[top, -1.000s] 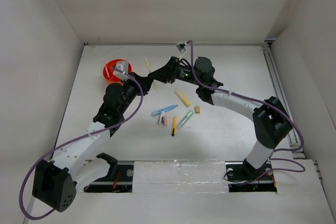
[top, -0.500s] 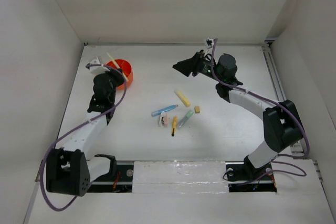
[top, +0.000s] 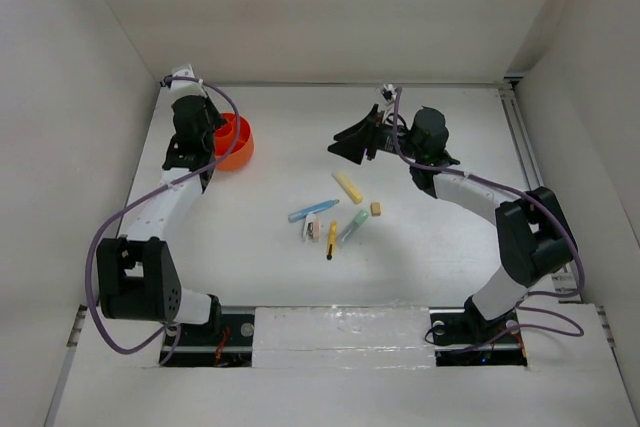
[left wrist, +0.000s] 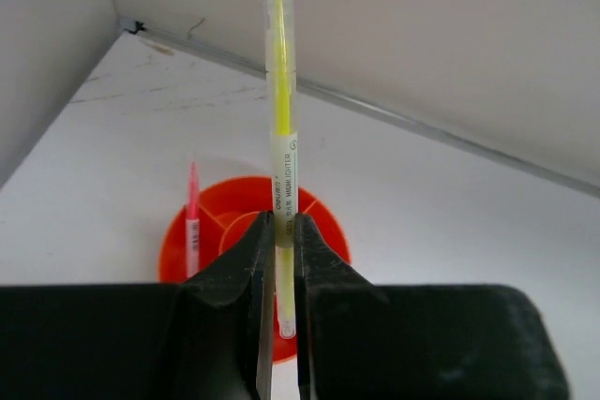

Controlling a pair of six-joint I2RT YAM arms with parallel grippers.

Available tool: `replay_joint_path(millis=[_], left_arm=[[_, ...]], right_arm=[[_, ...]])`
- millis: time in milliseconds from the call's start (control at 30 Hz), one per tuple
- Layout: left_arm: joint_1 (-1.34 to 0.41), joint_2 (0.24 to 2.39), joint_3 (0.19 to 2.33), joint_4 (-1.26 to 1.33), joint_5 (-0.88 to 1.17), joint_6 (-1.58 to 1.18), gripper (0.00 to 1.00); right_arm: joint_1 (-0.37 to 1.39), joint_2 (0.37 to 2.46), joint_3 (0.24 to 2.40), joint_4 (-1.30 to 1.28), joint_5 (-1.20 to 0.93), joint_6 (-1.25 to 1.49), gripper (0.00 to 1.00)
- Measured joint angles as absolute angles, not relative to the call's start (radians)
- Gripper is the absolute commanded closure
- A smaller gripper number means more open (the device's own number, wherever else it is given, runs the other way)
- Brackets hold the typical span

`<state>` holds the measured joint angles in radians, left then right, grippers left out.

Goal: Sort the stationery into containers
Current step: Place the pen in the storage box.

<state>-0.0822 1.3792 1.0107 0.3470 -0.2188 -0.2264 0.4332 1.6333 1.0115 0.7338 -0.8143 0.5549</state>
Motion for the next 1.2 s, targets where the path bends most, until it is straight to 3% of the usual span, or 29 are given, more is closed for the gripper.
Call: replay_joint_path(millis=[333,1200], left_arm=[[-0.05,1.554,1.016,0.314,-0.223,-0.118,1.0],[0.014,1.601,1.005,0.387,-0.254,-0.071,1.0]], right_arm=[[0.434,1.633,1.012,0.734,-0.856,0.516,0.33],[0.471,1.631,1.012,0.709,-0.858,0.478,0.33]])
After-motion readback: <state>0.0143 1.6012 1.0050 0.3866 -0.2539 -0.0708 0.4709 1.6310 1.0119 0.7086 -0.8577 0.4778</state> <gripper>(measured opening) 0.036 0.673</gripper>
